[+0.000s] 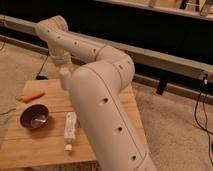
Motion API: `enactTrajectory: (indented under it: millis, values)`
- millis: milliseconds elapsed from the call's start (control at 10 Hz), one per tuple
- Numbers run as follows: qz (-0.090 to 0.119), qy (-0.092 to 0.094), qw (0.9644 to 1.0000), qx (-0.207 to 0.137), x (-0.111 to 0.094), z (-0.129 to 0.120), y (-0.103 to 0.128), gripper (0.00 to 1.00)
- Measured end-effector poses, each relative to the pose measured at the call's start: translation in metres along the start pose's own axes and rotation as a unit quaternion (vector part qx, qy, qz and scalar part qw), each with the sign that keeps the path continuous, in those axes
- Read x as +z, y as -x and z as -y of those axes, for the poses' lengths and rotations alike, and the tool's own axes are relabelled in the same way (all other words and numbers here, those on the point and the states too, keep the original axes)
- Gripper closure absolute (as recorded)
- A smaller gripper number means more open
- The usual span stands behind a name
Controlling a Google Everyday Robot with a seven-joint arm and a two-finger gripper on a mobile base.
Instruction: Place the ceramic cup over the eraser
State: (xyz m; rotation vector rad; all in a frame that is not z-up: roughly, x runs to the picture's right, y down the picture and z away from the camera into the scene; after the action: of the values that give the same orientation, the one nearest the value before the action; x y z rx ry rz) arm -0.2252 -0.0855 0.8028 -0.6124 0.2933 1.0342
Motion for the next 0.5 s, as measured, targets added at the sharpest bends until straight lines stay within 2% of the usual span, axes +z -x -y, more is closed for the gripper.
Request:
enactTrajectory:
  millis: [500]
  values:
    - [-0.018,-0.009,0.9997,-0.012,0.015,-0.003,-0.002,1.0]
